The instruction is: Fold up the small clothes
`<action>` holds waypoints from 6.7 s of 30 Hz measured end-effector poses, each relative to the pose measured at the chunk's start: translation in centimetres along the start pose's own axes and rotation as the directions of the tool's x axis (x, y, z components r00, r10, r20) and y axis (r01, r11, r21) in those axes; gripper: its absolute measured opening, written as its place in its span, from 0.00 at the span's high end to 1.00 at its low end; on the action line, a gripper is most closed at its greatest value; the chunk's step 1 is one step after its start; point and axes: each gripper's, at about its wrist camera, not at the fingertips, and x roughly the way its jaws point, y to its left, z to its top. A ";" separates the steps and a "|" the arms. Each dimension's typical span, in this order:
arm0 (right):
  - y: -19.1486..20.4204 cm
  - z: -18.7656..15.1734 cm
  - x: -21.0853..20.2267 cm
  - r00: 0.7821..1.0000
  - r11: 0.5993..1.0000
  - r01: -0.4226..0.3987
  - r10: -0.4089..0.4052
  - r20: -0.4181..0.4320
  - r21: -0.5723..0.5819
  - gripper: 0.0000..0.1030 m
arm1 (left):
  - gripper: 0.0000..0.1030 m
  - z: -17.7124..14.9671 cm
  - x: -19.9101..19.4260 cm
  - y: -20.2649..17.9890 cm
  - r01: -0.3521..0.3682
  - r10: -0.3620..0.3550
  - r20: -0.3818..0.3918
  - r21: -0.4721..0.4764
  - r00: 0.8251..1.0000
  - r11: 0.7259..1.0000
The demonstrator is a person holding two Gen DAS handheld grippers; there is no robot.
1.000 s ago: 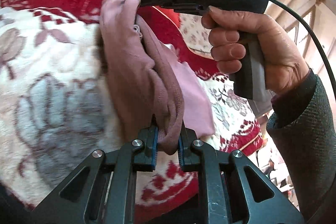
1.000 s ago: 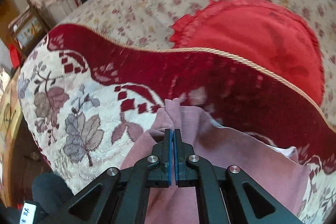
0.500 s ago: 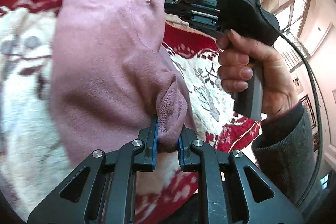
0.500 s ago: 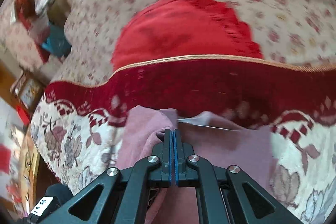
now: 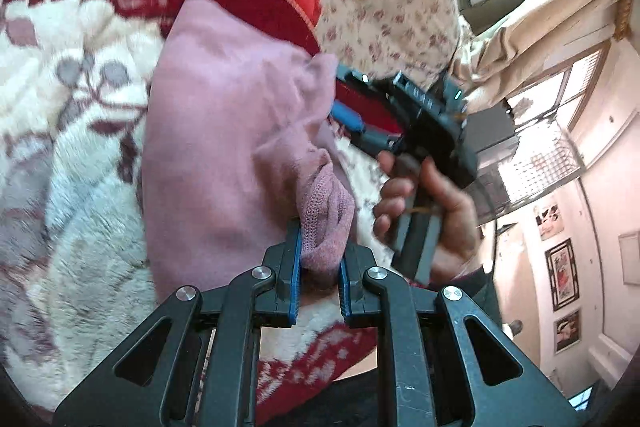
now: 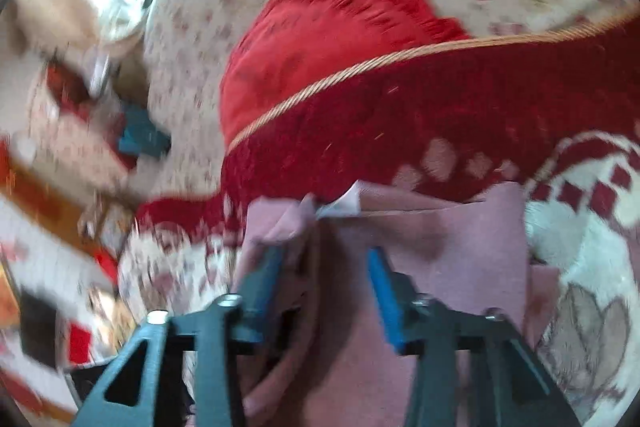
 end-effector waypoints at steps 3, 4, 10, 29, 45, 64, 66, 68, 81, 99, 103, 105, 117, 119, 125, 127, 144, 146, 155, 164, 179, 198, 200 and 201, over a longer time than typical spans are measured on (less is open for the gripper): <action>-1.3 -0.6 -0.7 0.997 0.988 -0.074 0.069 0.044 0.133 0.32 | 0.87 0.4 -0.7 -0.6 0.003 -0.004 0.022 0.025 1.000 1.000; -1.7 -1.1 -0.6 0.994 0.980 -0.104 0.098 0.040 0.171 0.32 | 0.87 0.6 -0.5 -1.1 0.010 -0.010 0.025 0.023 1.000 1.000; -1.3 -2.7 1.5 0.974 0.945 -0.205 0.222 -0.040 0.255 0.31 | 0.87 0.9 1.3 -3.0 0.011 -0.012 0.017 0.033 1.000 0.999; 1.3 -1.9 5.5 0.981 0.972 -0.141 0.162 -0.103 0.188 0.28 | 0.87 -0.1 2.6 -3.1 -0.005 0.006 -0.019 0.071 1.000 0.997; -0.3 1.9 -1.5 0.985 0.986 0.138 -0.146 -0.086 -0.096 0.86 | 0.87 -1.8 11.7 -7.0 0.044 -0.018 -0.149 0.173 0.989 0.984; -5.8 2.3 -7.1 0.919 0.921 0.389 -0.385 0.088 -0.027 0.72 | 0.71 -5.6 13.4 -7.1 0.053 -0.008 -0.267 0.159 0.964 0.986; -4.8 1.8 -8.8 0.922 0.927 0.373 -0.365 0.127 -0.041 0.72 | 0.67 -6.2 12.3 -7.5 0.070 -0.021 -0.280 0.168 0.960 0.983; -3.2 0.5 -10.2 0.937 0.939 0.334 -0.321 0.141 -0.085 0.72 | 0.67 -6.3 10.3 -7.6 0.078 -0.020 -0.269 0.205 0.963 0.976; 2.3 -12.7 -8.6 0.940 0.909 0.300 -0.333 -0.069 -0.290 0.72 | 0.82 -1.4 9.5 -1.1 -0.321 0.372 -0.117 0.314 0.921 0.893; 2.3 -11.3 -10.3 0.958 0.915 0.285 -0.271 0.088 -0.285 0.64 | 0.89 0.3 8.1 -4.0 -0.328 0.343 0.042 0.419 0.938 0.847; 2.7 -9.5 -7.3 0.948 0.898 0.319 -0.307 0.087 -0.304 0.64 | 0.89 5.4 12.3 -3.2 -0.375 0.398 0.007 0.355 0.917 0.856; 2.5 -9.3 -5.0 0.934 0.876 0.352 -0.352 0.062 -0.330 0.63 | 0.89 5.8 14.0 -1.7 -0.396 0.432 -0.030 0.347 0.902 0.850; 2.5 -5.1 -5.2 0.909 0.863 0.417 -0.395 0.132 -0.286 0.63 | 0.89 11.4 13.8 -3.6 -0.373 0.375 0.064 0.349 0.925 0.860; 2.2 -3.3 -5.0 0.899 0.867 0.435 -0.402 0.173 -0.242 0.63 | 0.89 13.1 15.5 -3.4 -0.395 0.405 0.045 0.341 0.913 0.853; -0.9 -1.5 0.8 0.877 0.853 0.475 -0.479 0.036 -0.216 0.63 | 0.89 13.4 18.6 -0.8 -0.438 0.467 -0.005 0.339 0.884 0.833; -1.1 -2.1 1.9 0.857 0.823 0.502 -0.516 0.020 -0.266 0.63 | 0.89 13.4 18.4 -1.1 -0.435 0.466 -0.008 0.343 0.885 0.832; -4.3 -8.1 -12.3 0.954 0.966 0.257 -0.259 0.150 0.030 0.57 | 0.38 5.2 10.5 0.4 -0.357 0.390 -0.047 0.311 0.920 0.881; -5.3 -8.9 -11.6 0.966 0.973 0.223 -0.229 0.118 0.066 0.57 | 0.36 5.1 10.5 1.2 -0.341 0.363 -0.043 0.257 0.931 0.904; -3.6 -9.9 -6.4 0.967 0.966 0.252 -0.253 -0.014 -0.065 0.55 | 0.36 5.1 11.2 1.0 -0.315 0.339 -0.052 0.265 0.939 0.912; -0.7 -10.7 -9.4 0.920 0.919 0.385 -0.376 0.106 -0.082 0.54 | 0.36 3.0 10.3 -1.4 -0.437 0.456 0.042 0.379 0.889 0.816; 4.9 -20.8 -13.1 0.802 0.810 0.579 -0.546 0.243 -0.095 0.54 | 0.35 -3.3 7.7 -5.3 -0.627 0.622 0.188 0.459 0.761 0.629; 6.5 -21.4 -12.3 0.802 0.798 0.581 -0.527 0.282 -0.159 0.54 | 0.00 -5.4 6.6 -8.0 -0.578 0.539 0.234 0.488 0.809 0.654; 6.6 -21.4 -12.0 0.805 0.799 0.577 -0.523 0.279 -0.167 0.54 | 0.00 -5.4 6.6 -7.8 -0.570 0.539 0.218 0.486 0.813 0.662; 6.6 -21.4 -11.8 0.809 0.802 0.573 -0.519 0.277 -0.171 0.54 | 0.00 -5.4 6.7 -7.8 -0.573 0.543 0.218 0.487 0.811 0.659</action>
